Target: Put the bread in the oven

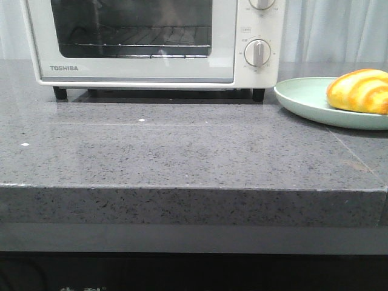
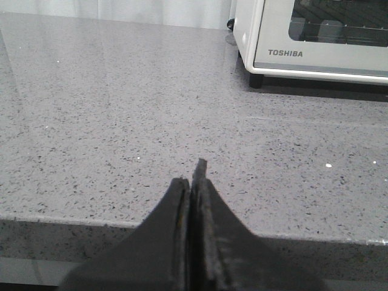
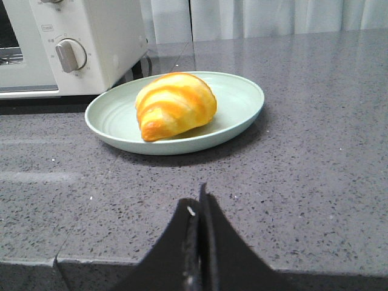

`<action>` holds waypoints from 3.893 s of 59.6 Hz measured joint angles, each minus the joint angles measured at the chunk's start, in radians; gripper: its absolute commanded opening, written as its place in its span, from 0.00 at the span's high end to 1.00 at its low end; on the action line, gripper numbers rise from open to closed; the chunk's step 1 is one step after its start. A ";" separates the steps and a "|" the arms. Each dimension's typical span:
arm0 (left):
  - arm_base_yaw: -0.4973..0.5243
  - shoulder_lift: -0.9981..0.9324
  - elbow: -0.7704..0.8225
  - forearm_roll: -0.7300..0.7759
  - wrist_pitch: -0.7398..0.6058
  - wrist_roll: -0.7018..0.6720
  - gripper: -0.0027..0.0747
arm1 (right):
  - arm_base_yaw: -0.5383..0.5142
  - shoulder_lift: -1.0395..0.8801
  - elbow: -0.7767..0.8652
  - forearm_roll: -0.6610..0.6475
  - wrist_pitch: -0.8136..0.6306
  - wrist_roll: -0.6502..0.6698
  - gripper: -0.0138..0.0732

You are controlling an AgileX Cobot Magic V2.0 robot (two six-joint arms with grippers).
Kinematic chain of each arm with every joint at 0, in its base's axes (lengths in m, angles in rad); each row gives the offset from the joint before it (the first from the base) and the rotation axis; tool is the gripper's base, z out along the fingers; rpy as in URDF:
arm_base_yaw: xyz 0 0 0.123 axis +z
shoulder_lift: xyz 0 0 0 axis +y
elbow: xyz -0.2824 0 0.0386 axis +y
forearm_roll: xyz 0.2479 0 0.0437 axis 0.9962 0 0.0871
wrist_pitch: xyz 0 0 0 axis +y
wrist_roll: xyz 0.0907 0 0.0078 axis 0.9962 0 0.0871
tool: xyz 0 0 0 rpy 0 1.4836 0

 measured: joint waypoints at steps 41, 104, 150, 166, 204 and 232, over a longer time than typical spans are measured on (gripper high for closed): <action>0.000 0.000 0.000 0.000 0.000 0.000 0.99 | 0.000 0.000 0.000 0.000 0.000 0.000 0.92; 0.000 0.000 -0.060 -0.136 -0.202 0.000 0.99 | 0.000 0.000 -0.129 0.000 0.028 0.000 0.92; -0.169 0.812 -0.671 0.045 -0.112 0.000 0.99 | 0.000 0.383 -0.443 0.070 0.209 0.000 0.92; -0.396 1.148 -0.992 0.047 -0.123 0.000 0.99 | 0.000 0.383 -0.443 0.083 0.217 0.000 0.92; -0.443 1.476 -1.265 0.048 -0.030 0.000 0.99 | 0.000 0.383 -0.443 0.083 0.231 -0.074 0.92; -0.512 1.382 -1.253 0.058 0.303 0.000 0.99 | 0.000 0.383 -0.443 0.083 0.231 -0.076 0.92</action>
